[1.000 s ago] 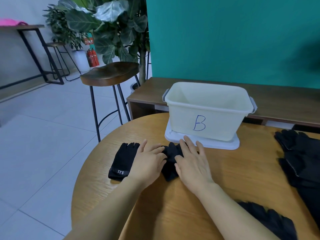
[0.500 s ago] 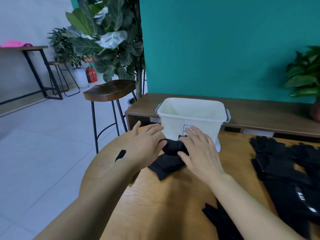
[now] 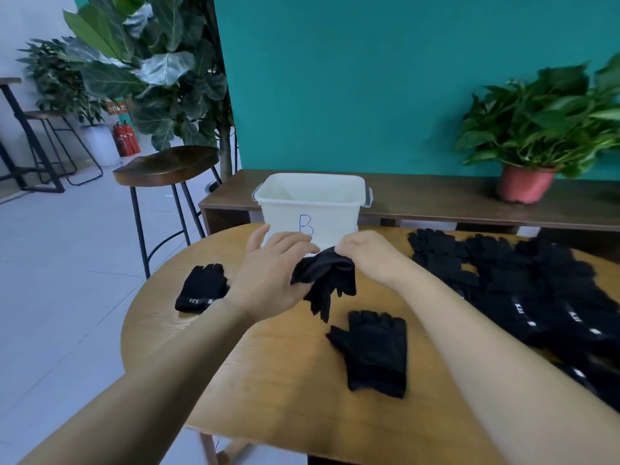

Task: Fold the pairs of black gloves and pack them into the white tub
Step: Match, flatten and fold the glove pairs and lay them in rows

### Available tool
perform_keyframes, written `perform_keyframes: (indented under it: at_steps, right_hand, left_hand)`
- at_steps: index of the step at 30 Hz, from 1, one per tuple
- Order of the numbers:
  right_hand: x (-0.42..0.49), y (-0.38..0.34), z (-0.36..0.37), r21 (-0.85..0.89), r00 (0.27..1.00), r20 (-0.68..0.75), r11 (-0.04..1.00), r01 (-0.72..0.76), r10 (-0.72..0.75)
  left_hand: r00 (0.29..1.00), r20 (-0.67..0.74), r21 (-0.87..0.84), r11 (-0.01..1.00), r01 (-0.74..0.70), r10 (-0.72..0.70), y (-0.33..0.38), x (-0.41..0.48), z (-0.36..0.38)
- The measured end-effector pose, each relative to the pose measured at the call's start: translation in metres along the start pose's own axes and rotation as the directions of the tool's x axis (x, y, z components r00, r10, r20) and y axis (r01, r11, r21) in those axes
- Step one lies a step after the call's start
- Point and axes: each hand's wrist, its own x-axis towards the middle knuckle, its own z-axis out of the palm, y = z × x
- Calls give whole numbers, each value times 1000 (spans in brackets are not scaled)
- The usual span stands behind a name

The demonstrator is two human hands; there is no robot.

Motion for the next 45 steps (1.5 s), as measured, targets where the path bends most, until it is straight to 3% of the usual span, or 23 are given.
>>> perform_keyframes:
  at_steps: [3, 6, 8, 10, 13, 15, 22, 23, 27, 29, 32, 34, 38, 41, 43, 45]
  right_hand:
    - [-18, -1, -11, 107, 998, 46, 993, -40, 36]
    - [-28, 5, -18, 194, 999, 44, 980, -39, 31]
    - [-32, 12, -22, 341, 997, 73, 939, -43, 19]
    - [-36, 15, -22, 360, 995, 89, 933, 3, -38]
    - [-35, 18, -17, 270, 997, 37, 962, 50, -63]
    - [-33, 22, -18, 366, 999, 3, 930, 41, -45]
    - [-35, 23, -15, 414, 1000, 25, 910, -17, 8]
    - [-34, 22, -13, 414, 1000, 2, 910, -23, 25]
    - [-23, 20, -7, 217, 969, -223, 974, -61, 110]
    - [-21, 18, -5, 56, 943, -318, 994, -88, 102]
    - [-24, 11, 2, -63, 932, -362, 997, -53, 27]
    - [-27, 6, 7, -82, 957, -290, 996, -18, -6]
    - [-34, 2, 6, 96, 991, -132, 995, 2, 11]
    - [-31, 12, 1, 65, 973, -225, 995, 73, -57]
    - [-30, 17, -5, 75, 955, -296, 997, 20, 3]
    - [-31, 16, -15, 291, 985, -148, 956, -39, 85]
  left_hand:
    - [1000, -4, -45, 999, 12, -12, 10, 6, -5]
    - [985, 65, -210, 963, 169, -159, 24, 15, -15]
    - [939, 187, -393, 854, 341, -289, 31, 22, -22]
    - [875, 337, -578, 658, 483, -347, 34, 27, -27]
    - [803, 487, -661, 456, 596, -343, 33, 28, -31]
    - [793, 523, -687, 396, 609, -313, 32, 26, -32]
    - [776, 550, -690, 356, 630, -309, 27, 21, -28]
    - [781, 521, -685, 377, 624, -345, 27, 20, -26]
    - [815, 221, -503, 654, 565, -535, 24, 19, -9]
    - [835, 150, -541, 663, 518, -529, 33, 15, -5]
    - [872, 257, -661, 583, 473, -416, 53, 10, -1]
    - [880, 296, -742, 492, 456, -370, 63, 10, 2]
    - [848, 276, -819, 351, 454, -452, 61, 16, 1]
    - [810, 304, -834, 270, 481, -502, 54, 20, -4]
    - [798, 369, -837, 203, 508, -476, 51, 24, -8]
    - [789, 482, -822, 116, 557, -380, 49, 28, -13]
